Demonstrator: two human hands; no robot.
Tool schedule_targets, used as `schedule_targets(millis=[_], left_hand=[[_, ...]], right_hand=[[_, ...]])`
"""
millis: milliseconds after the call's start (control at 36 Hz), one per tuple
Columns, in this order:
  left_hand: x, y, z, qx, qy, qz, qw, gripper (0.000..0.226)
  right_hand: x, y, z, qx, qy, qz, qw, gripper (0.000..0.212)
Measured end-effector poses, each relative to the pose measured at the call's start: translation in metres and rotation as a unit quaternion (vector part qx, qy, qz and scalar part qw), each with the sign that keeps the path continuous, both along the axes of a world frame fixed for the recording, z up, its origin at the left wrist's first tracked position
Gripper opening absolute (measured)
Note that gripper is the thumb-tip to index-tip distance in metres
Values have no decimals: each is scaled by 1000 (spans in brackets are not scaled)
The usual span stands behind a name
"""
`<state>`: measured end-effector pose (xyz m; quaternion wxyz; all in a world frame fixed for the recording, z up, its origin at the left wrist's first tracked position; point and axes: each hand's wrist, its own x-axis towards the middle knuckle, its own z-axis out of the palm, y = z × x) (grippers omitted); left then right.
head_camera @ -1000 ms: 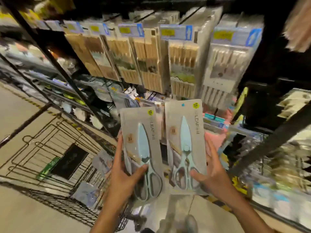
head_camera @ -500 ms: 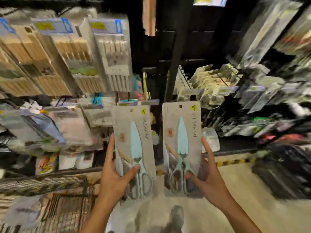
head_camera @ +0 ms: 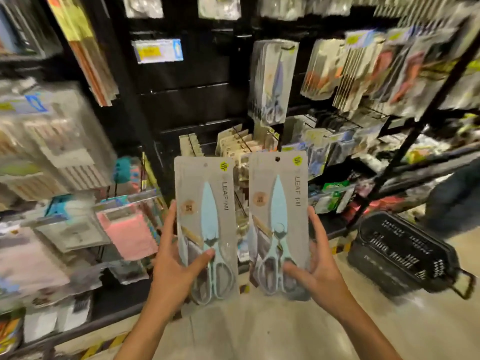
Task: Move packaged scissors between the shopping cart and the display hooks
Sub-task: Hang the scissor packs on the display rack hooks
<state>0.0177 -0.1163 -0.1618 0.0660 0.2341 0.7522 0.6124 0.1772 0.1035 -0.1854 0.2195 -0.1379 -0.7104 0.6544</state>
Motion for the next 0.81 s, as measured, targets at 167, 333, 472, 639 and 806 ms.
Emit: schedule_targets(millis=[167,333,472,639,806], left_hand=[[17,91,24,16,23,-4,1000,111],[21,155,53,46,56,19,997,110],[9,189,75,60,76,30,995,111],[-26,213,89,55,92,37,994,110],[-76,231,93,69,115,35,990,109]], right_hand=[[21,97,21,24,34,-16,999,104],[18,169,48,49,59,-8,997,106],[-7,210,61,57,73,-8,996,107],[-55,230,72,63,113,-2,992,103],[-100,241,75,81,112,1,990,102]])
